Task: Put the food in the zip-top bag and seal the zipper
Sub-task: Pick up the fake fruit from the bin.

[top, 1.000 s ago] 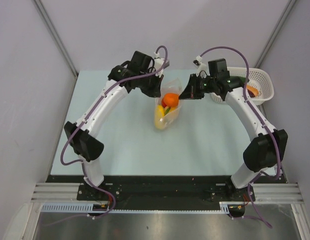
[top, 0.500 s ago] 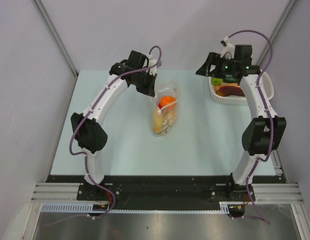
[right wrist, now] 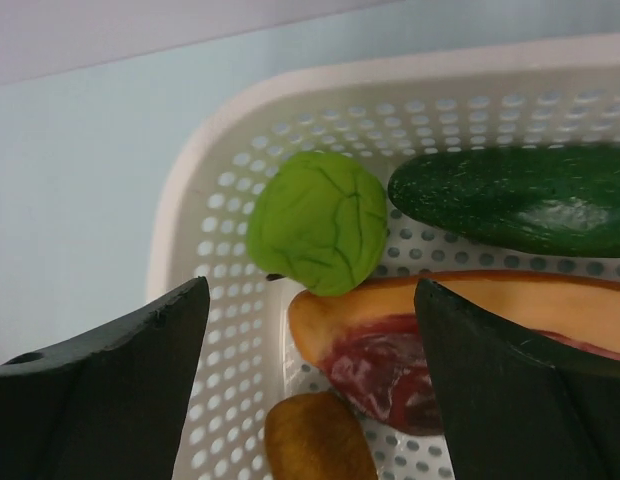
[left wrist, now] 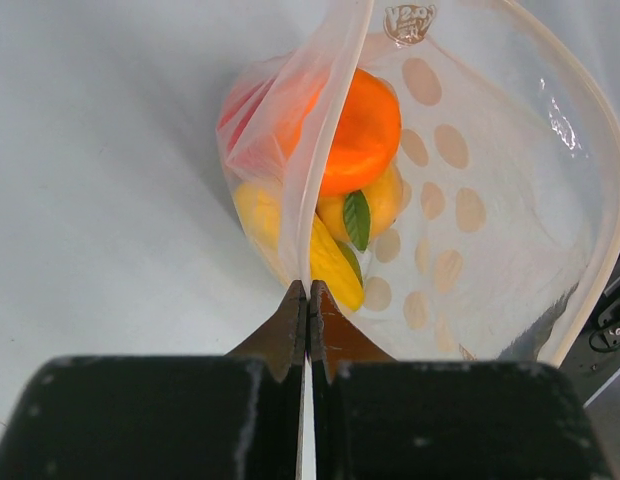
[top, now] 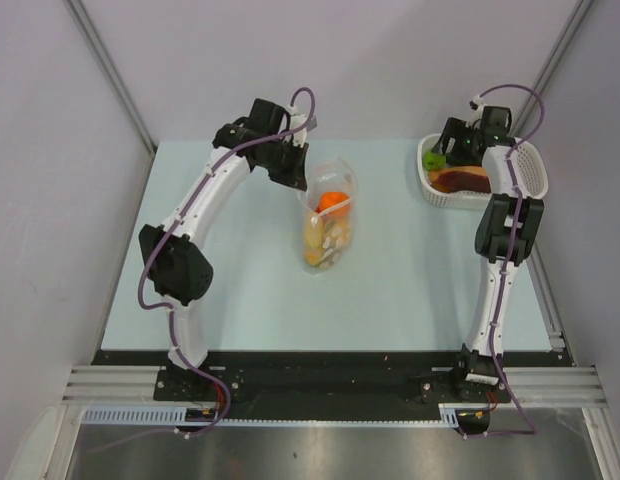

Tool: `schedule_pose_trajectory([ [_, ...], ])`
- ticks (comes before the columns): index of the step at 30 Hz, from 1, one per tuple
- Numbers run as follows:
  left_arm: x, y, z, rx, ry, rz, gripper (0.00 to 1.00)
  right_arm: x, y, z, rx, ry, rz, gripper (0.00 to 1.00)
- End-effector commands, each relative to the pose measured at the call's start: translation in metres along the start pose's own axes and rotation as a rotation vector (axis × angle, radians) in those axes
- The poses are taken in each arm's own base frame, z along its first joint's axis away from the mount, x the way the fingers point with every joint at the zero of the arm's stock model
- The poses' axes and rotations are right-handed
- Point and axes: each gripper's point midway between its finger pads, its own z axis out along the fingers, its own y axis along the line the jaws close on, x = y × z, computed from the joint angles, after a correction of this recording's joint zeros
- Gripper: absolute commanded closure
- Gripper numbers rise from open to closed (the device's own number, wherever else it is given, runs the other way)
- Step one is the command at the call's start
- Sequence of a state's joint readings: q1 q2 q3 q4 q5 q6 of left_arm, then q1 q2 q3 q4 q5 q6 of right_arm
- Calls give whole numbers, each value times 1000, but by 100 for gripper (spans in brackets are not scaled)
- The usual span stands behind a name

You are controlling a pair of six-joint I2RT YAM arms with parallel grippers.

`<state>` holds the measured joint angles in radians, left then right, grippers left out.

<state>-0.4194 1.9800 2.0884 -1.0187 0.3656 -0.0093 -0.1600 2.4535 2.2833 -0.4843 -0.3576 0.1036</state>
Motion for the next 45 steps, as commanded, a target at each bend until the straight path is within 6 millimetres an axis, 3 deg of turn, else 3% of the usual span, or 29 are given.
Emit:
schedule_pose_trajectory([
  [1, -8, 3, -1, 4, -28, -12, 100, -43, 3, 5, 23, -160, -38, 14],
  [4, -5, 6, 3, -1, -19, -17, 100, -42, 5, 17, 11, -181, -14, 17],
  [9, -5, 11, 4, -10, -17, -26, 100, -20, 4, 40, 22, -145, -13, 20],
  [15, -5, 14, 3, -8, -18, -37, 100, -1, -11, 52, 66, -114, 34, 20],
  [19, -5, 10, 3, 14, -16, -38, 100, 5, -10, 53, 61, -97, 32, 21],
  [20, -5, 9, 2, 20, -19, -37, 100, 6, -9, 53, 57, -93, 31, 23],
  [24, -11, 4, -3, 42, -47, -29, 100, -2, -5, 46, 33, -104, 30, 47],
  [28, -21, -6, -15, 64, -112, -12, 100, -40, 2, 13, 20, -174, 12, 70],
  [29, -24, -9, -17, 71, -126, -8, 100, -58, 7, -4, 13, -212, 4, 78],
  [31, -28, -16, -22, 83, -148, 3, 100, -72, 13, -21, -2, -244, -1, 85],
  [32, -28, -20, -23, 90, -152, 9, 100, -90, 23, -42, -22, -281, -15, 90],
  [37, -24, -29, -22, 104, -155, 8, 100, -115, 61, -93, -111, -331, -49, 94],
  [38, -25, -30, -21, 107, -165, 9, 100, -123, 82, -112, -165, -346, -68, 95],
  [41, -27, -33, -21, 111, -176, 2, 100, -114, 121, -139, -285, -298, -59, 96],
  [42, -28, -35, -21, 115, -181, 3, 100, -114, 146, -159, -329, -299, -72, 96],
  [43, -29, -38, -22, 120, -186, 5, 100, -91, 158, -160, -374, -240, -37, 96],
  [44, -31, -40, -24, 117, -193, 8, 100, -83, 173, -169, -413, -225, -33, 96],
  [45, -31, -43, -24, 120, -196, 12, 100, -84, 208, -198, -482, -255, -71, 96],
])
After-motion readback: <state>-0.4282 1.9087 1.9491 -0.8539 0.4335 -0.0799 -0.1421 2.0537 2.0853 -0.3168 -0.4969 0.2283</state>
